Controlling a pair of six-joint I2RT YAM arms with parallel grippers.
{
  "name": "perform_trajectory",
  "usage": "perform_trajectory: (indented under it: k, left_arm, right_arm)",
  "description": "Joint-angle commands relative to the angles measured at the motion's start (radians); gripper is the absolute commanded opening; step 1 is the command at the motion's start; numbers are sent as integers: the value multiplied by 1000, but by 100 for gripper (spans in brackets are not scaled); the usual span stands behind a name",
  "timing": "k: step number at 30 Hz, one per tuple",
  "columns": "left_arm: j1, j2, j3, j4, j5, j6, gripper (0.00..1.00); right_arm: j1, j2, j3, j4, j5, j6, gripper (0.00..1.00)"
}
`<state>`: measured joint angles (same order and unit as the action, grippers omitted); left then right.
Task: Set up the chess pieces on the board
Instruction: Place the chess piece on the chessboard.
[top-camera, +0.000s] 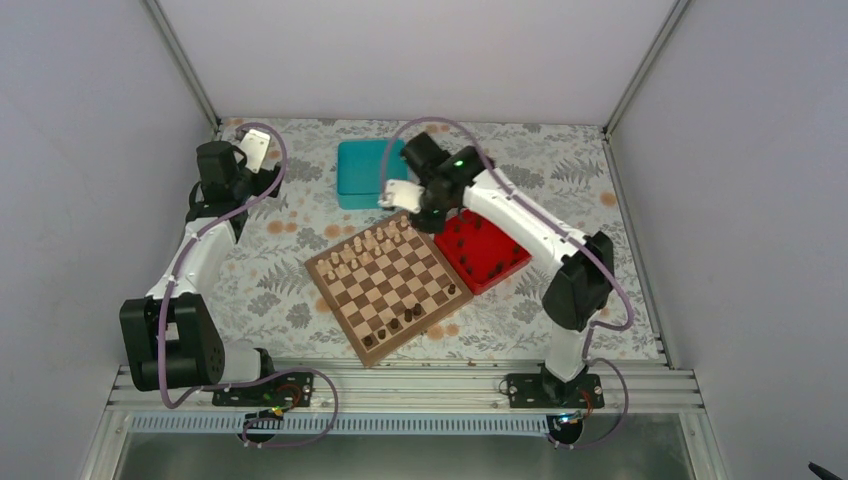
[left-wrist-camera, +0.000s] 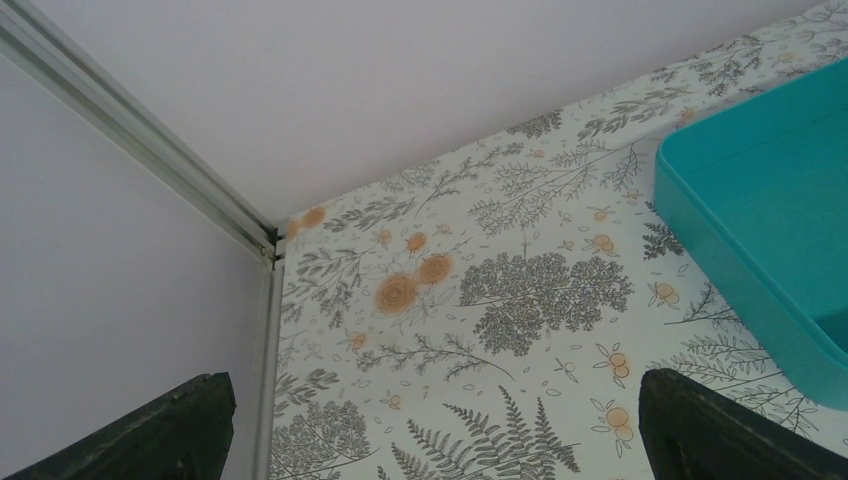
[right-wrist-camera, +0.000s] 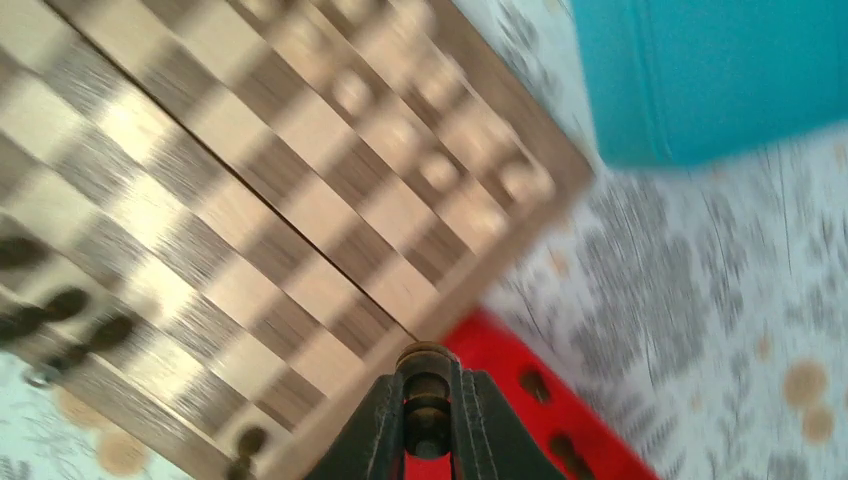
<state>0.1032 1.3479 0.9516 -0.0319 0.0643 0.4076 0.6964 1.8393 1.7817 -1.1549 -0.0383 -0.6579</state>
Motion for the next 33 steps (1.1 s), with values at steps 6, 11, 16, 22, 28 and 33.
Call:
perform_trajectory:
  k: [6,11,16,22,28,33]
  left_arm:
    - [12,-29,7,21,7,-4,100]
    - [15,-29,6,22,9,-5,100]
    - [16,-29,2,24,11,-6,100]
    - [16,-28,-1,27,15,-6,100]
    - [18,-27,-2,29,16,-6,100]
    - [20,-30,-4,29,18,-6,100]
  right_arm:
    - [345,171,157,-104,-24,49,6]
    - [468,227,134,-80,-57,49,6]
    - [524,259,93,-45,-86,49,6]
    - [550,277,45,4,-113,55,6]
    - [555,301,29,36,-115,58,6]
    - [557,323,35,40,-110,57,6]
